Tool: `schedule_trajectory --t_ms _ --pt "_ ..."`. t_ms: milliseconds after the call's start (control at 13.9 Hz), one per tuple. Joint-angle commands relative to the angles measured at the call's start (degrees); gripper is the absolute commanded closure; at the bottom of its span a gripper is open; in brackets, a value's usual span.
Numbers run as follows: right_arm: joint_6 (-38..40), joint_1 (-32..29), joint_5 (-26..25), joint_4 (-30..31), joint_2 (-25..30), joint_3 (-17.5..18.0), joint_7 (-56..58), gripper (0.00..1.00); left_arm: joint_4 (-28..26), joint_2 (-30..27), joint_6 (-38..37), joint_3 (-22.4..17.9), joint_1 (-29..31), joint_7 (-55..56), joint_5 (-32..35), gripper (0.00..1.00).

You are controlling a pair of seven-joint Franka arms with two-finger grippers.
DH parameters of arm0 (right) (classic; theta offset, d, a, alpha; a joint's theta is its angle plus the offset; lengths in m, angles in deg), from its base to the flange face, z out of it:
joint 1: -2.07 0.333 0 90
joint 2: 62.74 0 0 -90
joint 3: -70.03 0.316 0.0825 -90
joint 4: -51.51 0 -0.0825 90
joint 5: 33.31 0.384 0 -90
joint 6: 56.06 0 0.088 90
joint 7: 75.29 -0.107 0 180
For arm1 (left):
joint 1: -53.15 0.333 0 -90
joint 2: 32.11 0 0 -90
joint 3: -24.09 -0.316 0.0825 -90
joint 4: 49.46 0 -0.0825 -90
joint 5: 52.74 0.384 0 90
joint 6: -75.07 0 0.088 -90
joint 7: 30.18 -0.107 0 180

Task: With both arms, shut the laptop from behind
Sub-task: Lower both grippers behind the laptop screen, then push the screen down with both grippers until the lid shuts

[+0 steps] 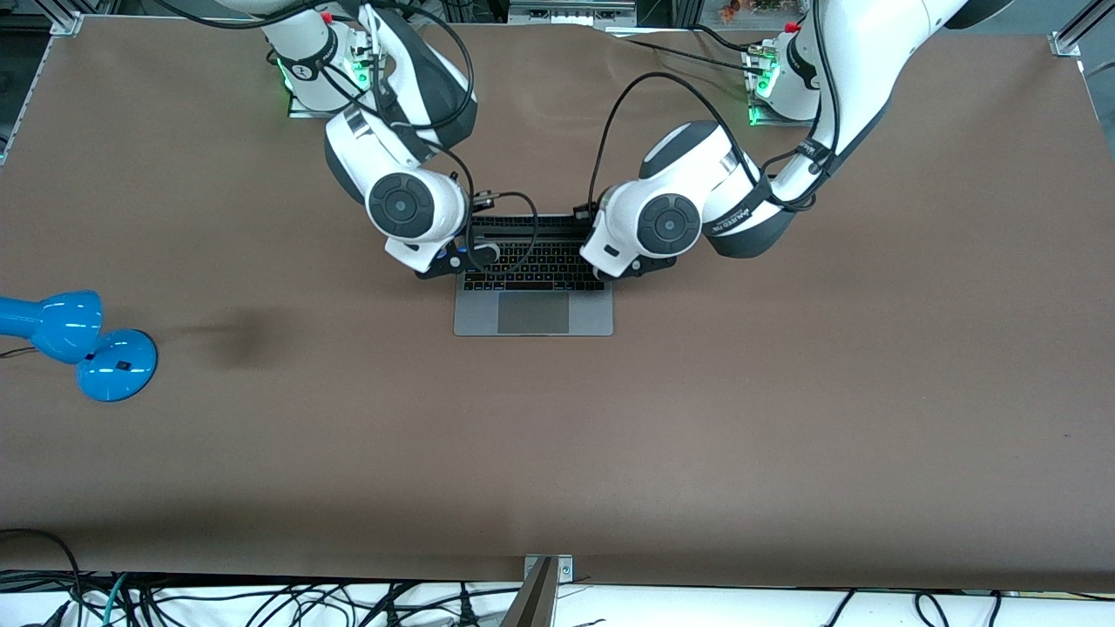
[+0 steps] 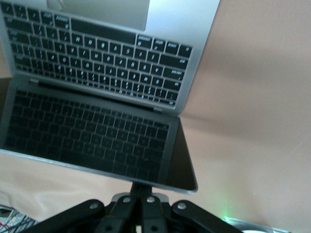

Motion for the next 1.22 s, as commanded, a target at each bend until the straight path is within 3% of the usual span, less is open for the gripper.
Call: schedule_trajectory --t_ms 0,216,647,1150 --pt "-1.29 -0.15 -1.07 -3.45 -3.65 -1.04 -0.43 1.00 2.64 3.23 1.01 -0.16 -0.19 0.73 3.44 1.00" --pt "-1.29 -0.15 -1.86 -5.93 -5.50 -2.27 -0.16 1.00 5.73 6.84 2.50 -0.16 -0.19 0.82 6.17 1.00" --pt "-2.25 -0.06 -3.54 -11.10 -11.99 -3.15 -0.51 1.00 6.17 9.92 7.07 -1.48 -0.80 0.47 8.70 1.00" --pt "-9.00 -0.06 -8.98 -12.87 -15.60 -3.59 -0.16 1.00 8.54 16.16 9.36 -1.48 -1.51 1.09 13.99 1.00"
